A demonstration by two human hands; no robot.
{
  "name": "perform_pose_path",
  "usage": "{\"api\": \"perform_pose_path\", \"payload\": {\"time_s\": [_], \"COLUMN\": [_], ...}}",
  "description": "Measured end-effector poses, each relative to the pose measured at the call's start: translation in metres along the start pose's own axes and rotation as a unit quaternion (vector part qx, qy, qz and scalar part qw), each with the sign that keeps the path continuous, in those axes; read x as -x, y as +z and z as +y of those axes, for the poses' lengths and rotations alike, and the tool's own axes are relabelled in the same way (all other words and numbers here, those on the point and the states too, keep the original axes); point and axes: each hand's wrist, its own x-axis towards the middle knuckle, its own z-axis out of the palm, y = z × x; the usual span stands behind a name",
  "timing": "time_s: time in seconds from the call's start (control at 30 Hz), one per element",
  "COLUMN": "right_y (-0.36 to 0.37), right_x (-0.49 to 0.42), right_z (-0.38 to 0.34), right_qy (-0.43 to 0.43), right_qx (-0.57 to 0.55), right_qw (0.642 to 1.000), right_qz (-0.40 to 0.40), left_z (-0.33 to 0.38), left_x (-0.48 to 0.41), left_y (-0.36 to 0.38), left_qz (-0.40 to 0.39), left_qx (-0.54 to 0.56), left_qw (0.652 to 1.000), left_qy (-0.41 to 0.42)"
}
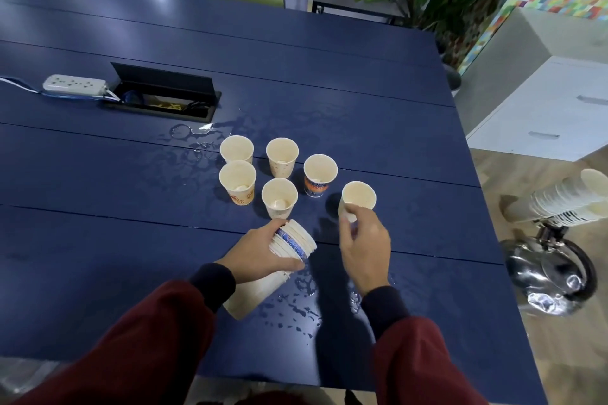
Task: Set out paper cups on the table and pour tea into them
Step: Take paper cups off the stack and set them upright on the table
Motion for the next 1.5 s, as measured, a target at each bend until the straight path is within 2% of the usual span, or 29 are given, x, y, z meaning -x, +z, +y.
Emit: {"api": "perform_pose_path", "payload": {"time_s": [0.03,0.13,0.2,0.4,0.5,0.6,0.67,0.77,0.9,1.03,1.1,1.27,1.5], "right_y": [0.003,0.015,0.020,0.028,0.026,0.015,0.013,0.022,0.031,0.029,0.029,0.040,0.058], "right_x": [0.007,0.033,0.041,0.038,0.032,0.019,0.012,0.008,0.011,0.023,0.029,0.046,0.057], "right_z": [-0.006,-0.021,-0.022,-0.020,-0.019,-0.014,-0.014,-0.013,-0.013,-0.025,-0.034,-0.054,-0.069], "right_qy": [-0.006,0.008,0.018,0.068,0.090,0.052,-0.006,-0.057,-0.062,-0.061,-0.072,-0.055,-0.027], "right_qx": [-0.025,-0.103,-0.125,-0.129,-0.122,-0.093,-0.053,0.011,0.016,-0.030,-0.050,-0.103,-0.129], "right_qw": [0.999,0.983,0.976,0.974,0.984,0.994,0.999,0.997,0.992,0.997,0.996,0.977,0.968], "right_qz": [-0.019,-0.151,-0.179,-0.174,-0.097,-0.018,-0.009,-0.047,-0.105,-0.034,-0.031,-0.180,-0.214], "left_z": [-0.001,-0.001,-0.001,-0.004,-0.009,-0.019,-0.024,-0.022,-0.019,-0.020,-0.022,-0.027,-0.038], "left_x": [0.000,0.000,0.001,0.003,0.004,0.008,0.012,0.016,0.020,0.024,0.025,0.026,0.038], "left_y": [0.000,0.003,0.003,0.001,-0.003,-0.010,-0.014,-0.016,-0.018,-0.021,-0.021,-0.022,-0.040], "left_qz": [-0.001,-0.001,-0.009,-0.026,-0.037,-0.022,-0.006,0.010,0.020,0.026,0.024,0.022,0.025], "left_qx": [0.005,0.008,0.007,0.022,0.001,-0.008,-0.010,-0.016,-0.019,-0.017,-0.016,0.005,0.018], "left_qw": [1.000,1.000,1.000,0.999,0.999,0.999,0.998,0.998,0.997,0.998,0.998,0.999,1.000], "left_qy": [-0.003,-0.006,-0.004,-0.016,-0.022,-0.043,-0.058,-0.063,-0.066,-0.062,-0.056,-0.028,-0.005]}}
